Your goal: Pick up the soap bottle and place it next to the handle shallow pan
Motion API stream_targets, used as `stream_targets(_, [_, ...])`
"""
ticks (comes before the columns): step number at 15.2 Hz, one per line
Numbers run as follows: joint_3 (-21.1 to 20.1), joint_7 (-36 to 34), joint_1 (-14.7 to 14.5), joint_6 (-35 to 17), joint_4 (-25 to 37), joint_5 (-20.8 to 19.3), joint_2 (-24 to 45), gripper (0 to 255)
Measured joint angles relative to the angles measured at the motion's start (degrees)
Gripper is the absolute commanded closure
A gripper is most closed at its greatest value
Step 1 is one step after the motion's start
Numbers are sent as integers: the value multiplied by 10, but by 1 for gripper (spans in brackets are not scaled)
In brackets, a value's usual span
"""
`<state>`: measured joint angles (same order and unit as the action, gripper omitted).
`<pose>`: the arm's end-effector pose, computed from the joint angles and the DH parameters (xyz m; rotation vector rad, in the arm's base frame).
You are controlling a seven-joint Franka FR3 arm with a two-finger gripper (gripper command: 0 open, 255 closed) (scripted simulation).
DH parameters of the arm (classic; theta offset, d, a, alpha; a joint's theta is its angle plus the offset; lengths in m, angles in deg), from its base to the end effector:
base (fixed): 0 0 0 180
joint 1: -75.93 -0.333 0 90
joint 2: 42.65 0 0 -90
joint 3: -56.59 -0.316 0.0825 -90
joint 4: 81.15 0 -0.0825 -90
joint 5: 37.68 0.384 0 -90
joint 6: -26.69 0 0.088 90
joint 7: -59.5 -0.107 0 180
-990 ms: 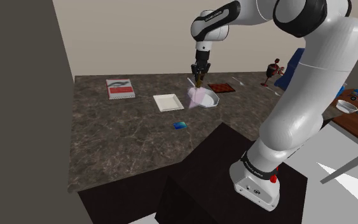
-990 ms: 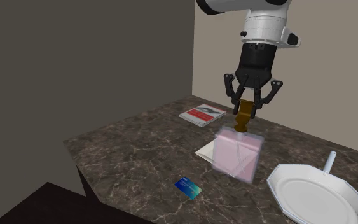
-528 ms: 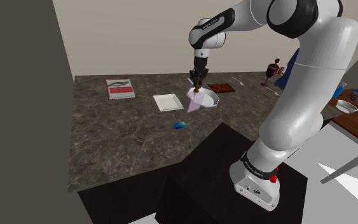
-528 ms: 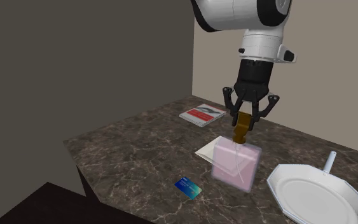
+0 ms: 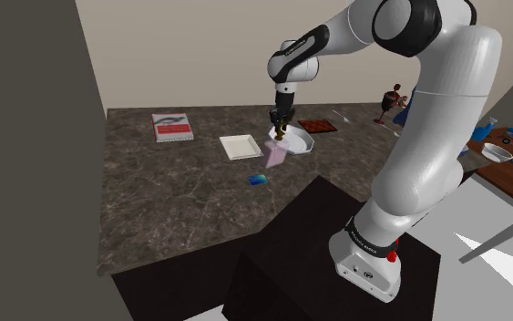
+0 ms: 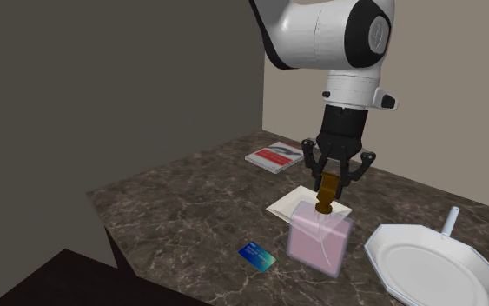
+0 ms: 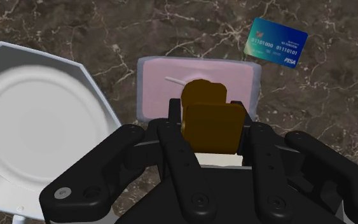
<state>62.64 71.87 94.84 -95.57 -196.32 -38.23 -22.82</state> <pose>0.5235 -0.2428 0.2664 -3.0760 0.3264 0.3463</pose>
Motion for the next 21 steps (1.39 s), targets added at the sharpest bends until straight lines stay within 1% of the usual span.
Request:
stream_targets(6, [0,0,0,-4,0,0,4,255])
stream_targets(7, [0,0,0,-4,0,0,4,0])
stream_targets(13, [0,0,0,-4,0,0,4,0])
stream_targets(14, [0,-1,-1,2,2,0,-1,0])
stream_targets(17, [-1,-3,-3,48,32,-1,-18,0])
stream_targets(21, [0,-1,-2,63,42,-2,-22,0])
